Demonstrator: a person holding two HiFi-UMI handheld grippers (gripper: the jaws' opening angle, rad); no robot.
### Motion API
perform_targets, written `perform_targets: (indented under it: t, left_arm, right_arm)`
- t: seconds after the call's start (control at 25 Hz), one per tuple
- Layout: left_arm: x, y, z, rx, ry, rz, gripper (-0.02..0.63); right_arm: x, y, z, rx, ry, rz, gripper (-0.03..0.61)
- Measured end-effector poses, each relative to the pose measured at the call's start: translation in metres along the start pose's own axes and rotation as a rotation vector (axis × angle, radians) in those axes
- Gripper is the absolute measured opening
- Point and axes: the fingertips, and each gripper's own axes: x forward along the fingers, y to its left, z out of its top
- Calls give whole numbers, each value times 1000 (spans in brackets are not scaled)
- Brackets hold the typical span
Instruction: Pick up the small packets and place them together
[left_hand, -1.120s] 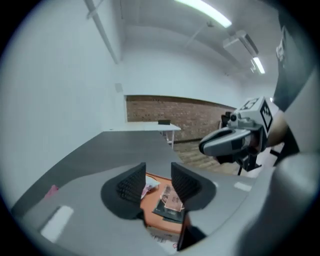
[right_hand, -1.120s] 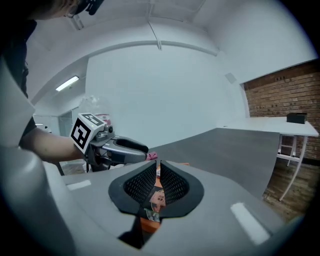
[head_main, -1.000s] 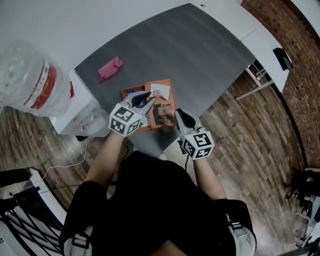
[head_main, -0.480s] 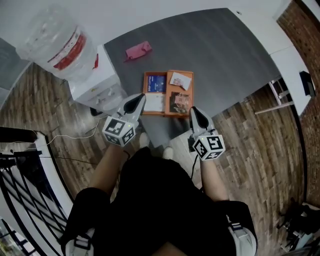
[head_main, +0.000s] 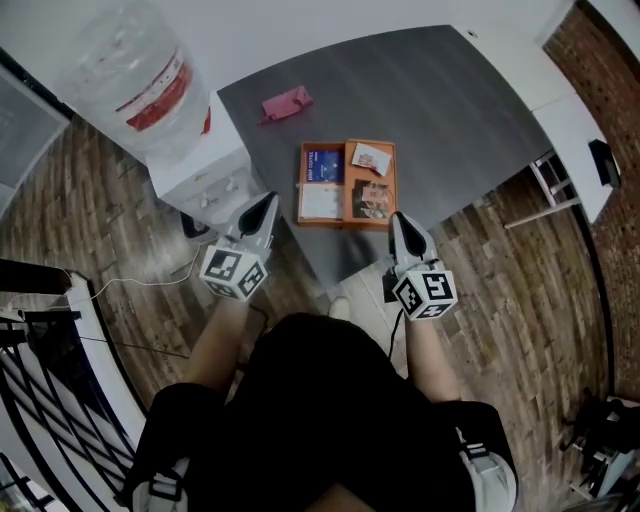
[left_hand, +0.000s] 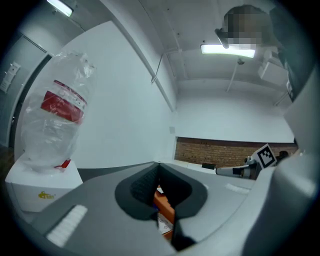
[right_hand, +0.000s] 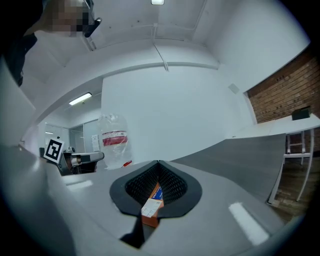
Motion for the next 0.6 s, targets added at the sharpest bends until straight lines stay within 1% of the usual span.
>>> perform_targets:
  t: [0.12,0.28,0.6]
  left_arm:
    - [-18,6,6,19,-10,-27,0]
    - [-48,17,12,51,-28,-46,0]
    - [-106,23,23,54,-78,-76,0]
  right_arm:
    - [-8,16,2,-15,-20,-38,3]
    - [-19,47,3,-44,-39,-57,3]
    - [-42,106,1,-98,-56,-86,3]
